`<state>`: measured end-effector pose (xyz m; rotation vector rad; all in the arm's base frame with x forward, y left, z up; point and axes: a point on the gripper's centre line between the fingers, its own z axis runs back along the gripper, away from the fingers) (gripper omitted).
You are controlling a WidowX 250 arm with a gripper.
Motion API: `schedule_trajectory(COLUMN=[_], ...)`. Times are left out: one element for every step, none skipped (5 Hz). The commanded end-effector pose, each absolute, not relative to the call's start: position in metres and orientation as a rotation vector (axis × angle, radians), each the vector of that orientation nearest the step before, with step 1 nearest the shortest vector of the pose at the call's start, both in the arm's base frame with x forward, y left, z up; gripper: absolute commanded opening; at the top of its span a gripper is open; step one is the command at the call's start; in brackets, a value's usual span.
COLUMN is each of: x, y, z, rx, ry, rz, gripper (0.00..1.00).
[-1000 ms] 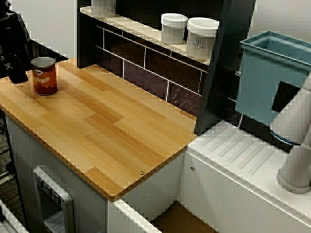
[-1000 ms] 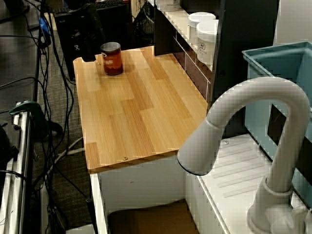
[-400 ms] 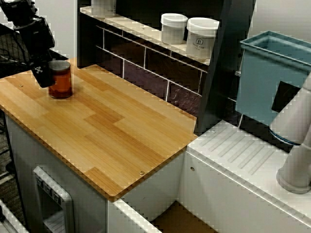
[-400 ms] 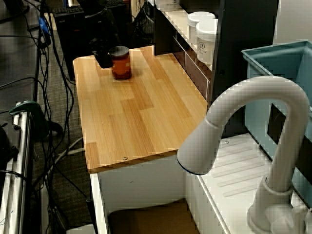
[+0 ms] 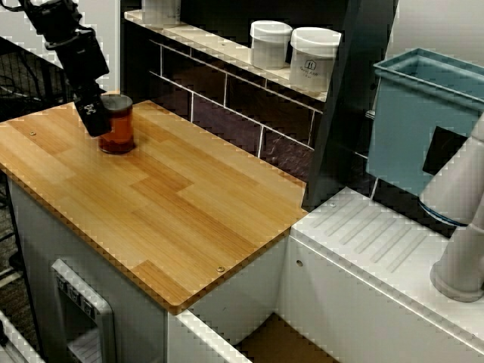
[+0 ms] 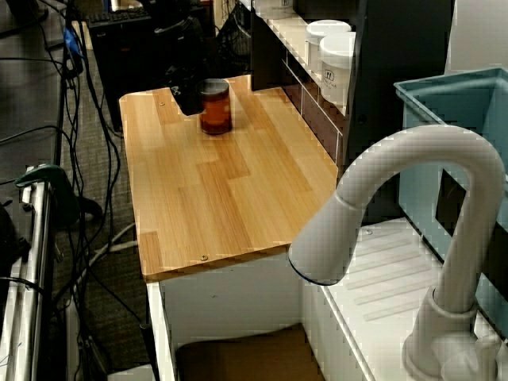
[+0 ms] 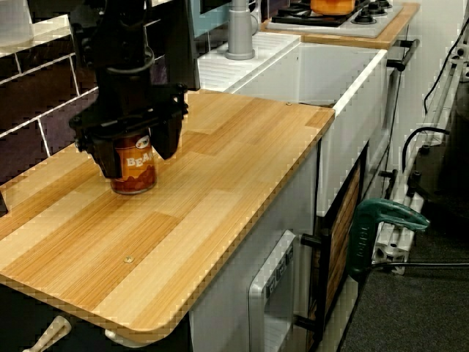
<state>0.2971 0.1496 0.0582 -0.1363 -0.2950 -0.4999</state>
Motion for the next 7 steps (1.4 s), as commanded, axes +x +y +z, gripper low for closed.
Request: schedule_trajectory(x=[0.302, 0.303, 0.301, 0.297, 0.299, 0.305, 0.304], y=[0.135, 0.129, 0.131, 0.148, 0.159, 0.167, 0.172], z=[0.08, 0.083, 0.084, 0.086, 0.09, 0.092, 0.094], rx=[-0.14, -0.15, -0.166, -0.212, -0.243, -0.295, -0.299], ry=[-0.319, -0.325, -0.322, -0.296, -0.279, -0.263, -0.292], rz=[-0.53, -0.539, -0.558, -0.717, -0.925, -1.111, -1.137], gripper=[1.0, 1.0, 1.0, 1.0, 1.0, 1.0, 1.0])
